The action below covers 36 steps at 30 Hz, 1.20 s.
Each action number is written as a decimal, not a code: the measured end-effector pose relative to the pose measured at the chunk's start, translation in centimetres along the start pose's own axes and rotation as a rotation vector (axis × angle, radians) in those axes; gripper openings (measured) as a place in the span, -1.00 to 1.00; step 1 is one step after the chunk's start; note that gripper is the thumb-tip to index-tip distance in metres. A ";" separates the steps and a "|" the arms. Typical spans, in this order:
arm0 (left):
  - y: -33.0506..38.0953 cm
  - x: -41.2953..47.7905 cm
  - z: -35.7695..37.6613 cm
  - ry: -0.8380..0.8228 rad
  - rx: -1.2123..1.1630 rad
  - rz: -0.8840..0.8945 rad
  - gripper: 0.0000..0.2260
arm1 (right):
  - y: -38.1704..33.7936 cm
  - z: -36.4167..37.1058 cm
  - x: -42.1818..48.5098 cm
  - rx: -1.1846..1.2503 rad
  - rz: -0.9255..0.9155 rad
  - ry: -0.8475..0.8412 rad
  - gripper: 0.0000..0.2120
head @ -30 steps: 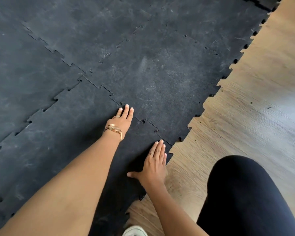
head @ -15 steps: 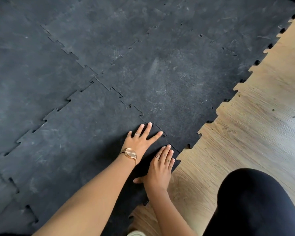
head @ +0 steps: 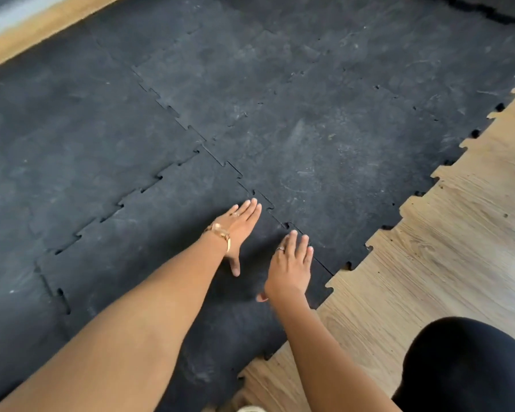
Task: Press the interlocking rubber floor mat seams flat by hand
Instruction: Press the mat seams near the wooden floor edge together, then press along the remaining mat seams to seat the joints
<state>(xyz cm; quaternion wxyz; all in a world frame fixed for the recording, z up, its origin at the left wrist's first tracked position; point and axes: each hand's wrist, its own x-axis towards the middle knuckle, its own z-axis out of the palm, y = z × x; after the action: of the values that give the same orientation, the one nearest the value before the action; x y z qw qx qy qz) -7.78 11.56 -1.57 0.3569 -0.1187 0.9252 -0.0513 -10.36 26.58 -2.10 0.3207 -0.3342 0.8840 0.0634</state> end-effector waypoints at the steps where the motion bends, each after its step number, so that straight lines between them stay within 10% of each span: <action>1: -0.9 0.8 -0.7 -0.014 0.025 0.010 0.42 | -0.3 0.6 0.6 0.008 -0.029 -0.015 0.16; 14: -2.5 2.2 0.3 -0.028 -0.045 -0.009 0.37 | -1.1 1.4 1.8 -0.106 -0.019 -0.045 0.21; 20: -7.7 2.2 -1.8 -0.120 -0.359 0.122 0.23 | -5.2 -1.4 3.6 -0.172 0.129 -0.061 -0.39; 24: -9.3 1.2 0.8 0.195 -0.566 -0.158 0.09 | -8.6 -6.3 6.1 -0.235 -0.178 0.054 -0.54; 30: -15.9 -0.8 6.0 0.035 -0.671 -0.636 0.43 | -17.1 -7.7 13.4 -0.410 -0.447 0.060 0.30; 36: -16.9 0.8 7.7 0.055 -0.629 -0.604 0.41 | -21.5 -7.5 17.7 -0.453 -0.505 0.048 0.07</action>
<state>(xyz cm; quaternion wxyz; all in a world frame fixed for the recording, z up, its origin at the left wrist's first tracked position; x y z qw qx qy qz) -0.13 -5.03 -4.76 0.2475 -0.4855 0.8287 0.1277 -10.77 -2.10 -4.79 0.2231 -0.6069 0.7439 0.1690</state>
